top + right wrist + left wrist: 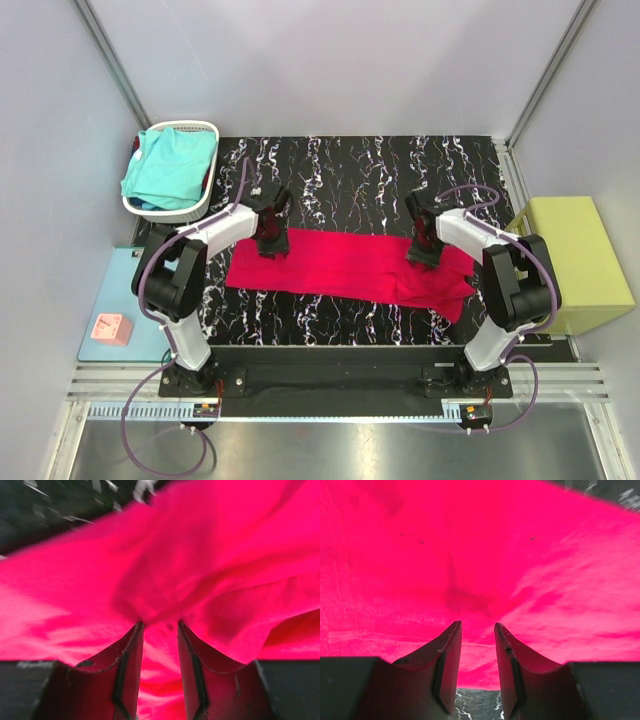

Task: Fold and stack the t-shirts
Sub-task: Rotate the tshirt 90 degrees

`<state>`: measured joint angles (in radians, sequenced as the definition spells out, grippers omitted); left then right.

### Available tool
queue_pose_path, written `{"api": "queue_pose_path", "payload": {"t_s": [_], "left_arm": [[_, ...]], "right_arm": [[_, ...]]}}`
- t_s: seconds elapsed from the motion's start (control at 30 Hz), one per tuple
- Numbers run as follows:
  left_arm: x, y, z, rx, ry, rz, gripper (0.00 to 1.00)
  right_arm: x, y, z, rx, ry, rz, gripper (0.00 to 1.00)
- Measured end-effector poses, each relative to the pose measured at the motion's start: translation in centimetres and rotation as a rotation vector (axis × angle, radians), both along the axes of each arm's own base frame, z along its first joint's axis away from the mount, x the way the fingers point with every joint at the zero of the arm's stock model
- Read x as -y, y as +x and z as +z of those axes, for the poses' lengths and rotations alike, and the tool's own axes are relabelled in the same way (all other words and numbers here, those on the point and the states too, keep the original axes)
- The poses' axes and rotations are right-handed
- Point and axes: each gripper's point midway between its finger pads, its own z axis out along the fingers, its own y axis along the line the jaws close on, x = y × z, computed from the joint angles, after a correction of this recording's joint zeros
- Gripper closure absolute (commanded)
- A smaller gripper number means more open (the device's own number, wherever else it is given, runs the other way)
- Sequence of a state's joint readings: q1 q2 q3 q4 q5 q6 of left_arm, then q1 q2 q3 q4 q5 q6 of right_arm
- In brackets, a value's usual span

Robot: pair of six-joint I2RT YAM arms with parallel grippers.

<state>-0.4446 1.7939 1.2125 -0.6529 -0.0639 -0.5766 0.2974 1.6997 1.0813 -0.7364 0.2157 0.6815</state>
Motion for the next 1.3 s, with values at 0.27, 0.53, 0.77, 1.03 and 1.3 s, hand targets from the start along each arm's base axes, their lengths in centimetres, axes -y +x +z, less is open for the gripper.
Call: {"api": "queue_pose_path", "payload": {"t_s": [0.27,0.53,0.77,1.03,1.3], "left_arm": [[-0.7,-1.1,-1.2,-0.044,0.009,0.006,0.63],[-0.8,-1.1,-2.3,-0.094,-0.018,0.018,0.64],[-0.8,-1.1,-2.3,-0.109,-0.029,0.022,0.64],[-0.8,-1.6,-2.3,-0.08,-0.047,0.029,0.66],[0.7,-5.8,-2.3,-0.08,-0.056,-0.026,0.66]], "right_arm": [[0.3,-1.1,-1.3,-0.04,-0.012,-0.012,0.63],[0.2,-0.9,-1.7,-0.091,-0.024,-0.022,0.66],[0.2,-0.9,-1.7,-0.115,-0.037,-0.014,0.61],[0.3,-0.1,-1.7,-0.17,-0.058,0.005,0.62],[0.3,3.8,-1.8,-0.187,-0.032,-0.017,0.62]]}}
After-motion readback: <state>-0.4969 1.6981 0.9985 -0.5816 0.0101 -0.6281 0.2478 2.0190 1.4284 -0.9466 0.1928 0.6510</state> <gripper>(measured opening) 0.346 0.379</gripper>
